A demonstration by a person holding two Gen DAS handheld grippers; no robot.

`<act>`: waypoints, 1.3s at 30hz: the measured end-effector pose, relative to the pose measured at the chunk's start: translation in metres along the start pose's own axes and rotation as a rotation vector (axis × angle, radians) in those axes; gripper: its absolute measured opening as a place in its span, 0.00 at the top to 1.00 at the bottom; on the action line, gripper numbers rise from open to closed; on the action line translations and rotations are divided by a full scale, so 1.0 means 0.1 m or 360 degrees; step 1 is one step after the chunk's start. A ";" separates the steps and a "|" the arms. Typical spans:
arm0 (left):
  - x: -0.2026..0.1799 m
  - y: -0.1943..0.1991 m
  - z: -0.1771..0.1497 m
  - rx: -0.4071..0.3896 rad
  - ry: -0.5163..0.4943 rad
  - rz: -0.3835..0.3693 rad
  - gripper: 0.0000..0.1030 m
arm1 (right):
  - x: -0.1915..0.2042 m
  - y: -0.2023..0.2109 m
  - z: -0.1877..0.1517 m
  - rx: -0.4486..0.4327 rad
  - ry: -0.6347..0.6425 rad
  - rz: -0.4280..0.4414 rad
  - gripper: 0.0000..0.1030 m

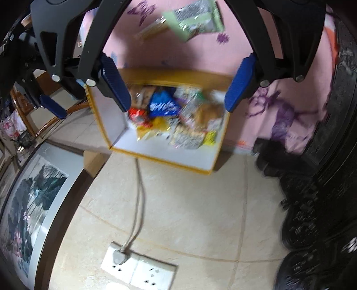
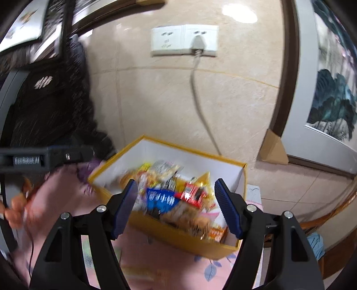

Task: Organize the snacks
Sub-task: 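Move both open tools back to the green packet and sesame bar, then grasp the sesame bar with the right tool while the left tool grasps the green packet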

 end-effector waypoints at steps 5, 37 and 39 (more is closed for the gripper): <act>0.27 0.05 -0.55 0.0129 0.0063 0.0017 0.13 | 0.37 -0.05 -0.50 0.0127 0.0251 0.0323 0.30; 0.80 0.23 -1.90 0.0542 0.0045 0.0226 0.05 | 1.06 -1.02 -1.96 0.0869 0.1146 0.1105 0.30; 0.80 0.23 -1.92 0.0553 0.0051 0.0230 0.05 | 1.04 -1.04 -1.96 0.0924 0.1042 0.1084 0.30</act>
Point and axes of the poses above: each gripper's, at about its wrist camera, not at the fingertips, and y roughly against the way its jaws point, x to its left, z to its top, the point moved 9 cm from there along -y, roughly the way its jaws point, and after that the axes turned 9 degrees about z, right-handed, at the moved point
